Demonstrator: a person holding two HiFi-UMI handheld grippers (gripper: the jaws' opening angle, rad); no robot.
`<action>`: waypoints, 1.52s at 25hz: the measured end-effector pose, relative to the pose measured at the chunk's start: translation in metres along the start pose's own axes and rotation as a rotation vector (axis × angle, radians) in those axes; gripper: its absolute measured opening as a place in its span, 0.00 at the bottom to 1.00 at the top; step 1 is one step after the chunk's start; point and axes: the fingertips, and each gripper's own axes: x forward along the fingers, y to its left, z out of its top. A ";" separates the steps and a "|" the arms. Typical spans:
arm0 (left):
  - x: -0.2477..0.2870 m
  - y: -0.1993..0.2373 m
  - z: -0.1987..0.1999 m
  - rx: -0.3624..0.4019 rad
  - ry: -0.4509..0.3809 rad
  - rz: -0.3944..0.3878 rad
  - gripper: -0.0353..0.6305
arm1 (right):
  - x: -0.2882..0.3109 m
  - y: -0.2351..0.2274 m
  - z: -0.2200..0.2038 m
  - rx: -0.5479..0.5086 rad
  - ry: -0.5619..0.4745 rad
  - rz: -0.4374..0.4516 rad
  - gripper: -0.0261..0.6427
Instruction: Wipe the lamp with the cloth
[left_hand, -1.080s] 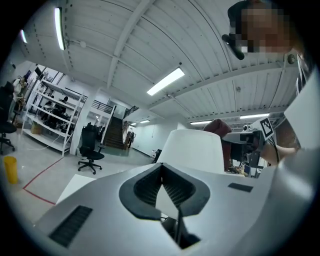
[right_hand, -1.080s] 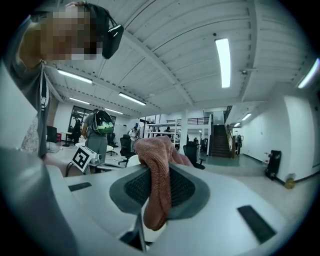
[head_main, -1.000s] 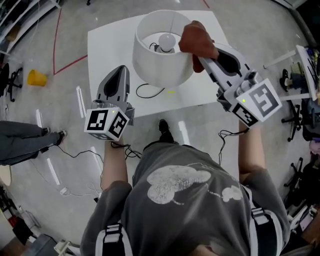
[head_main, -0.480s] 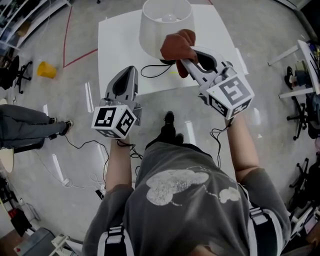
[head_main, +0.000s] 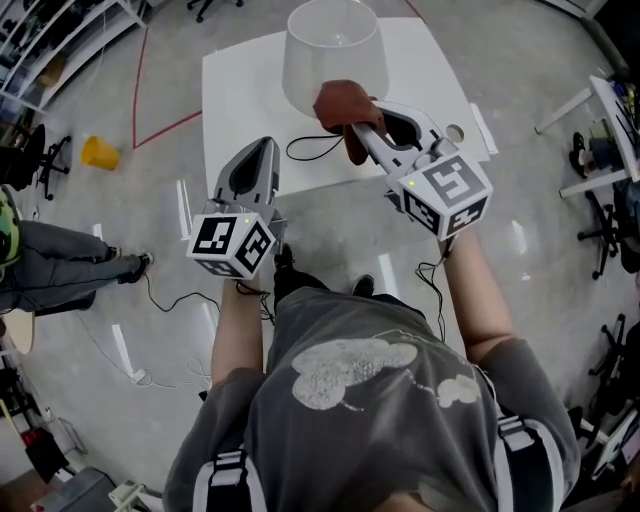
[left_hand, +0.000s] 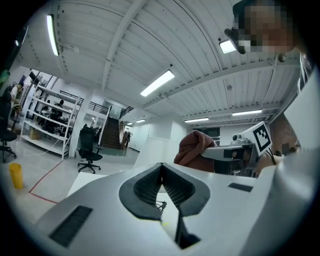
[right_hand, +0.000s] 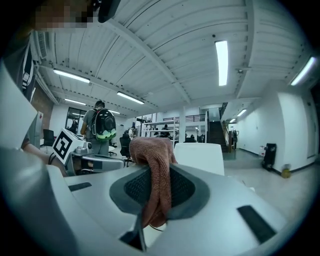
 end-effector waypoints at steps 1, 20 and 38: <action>0.002 0.001 0.003 0.004 -0.004 -0.010 0.06 | 0.004 -0.003 0.007 0.001 -0.011 -0.020 0.13; 0.059 0.144 0.013 -0.058 0.060 -0.293 0.06 | 0.145 0.024 -0.024 0.039 0.119 -0.313 0.13; 0.057 0.196 0.019 -0.091 0.129 -0.460 0.06 | 0.160 0.023 0.042 0.099 0.036 -0.610 0.13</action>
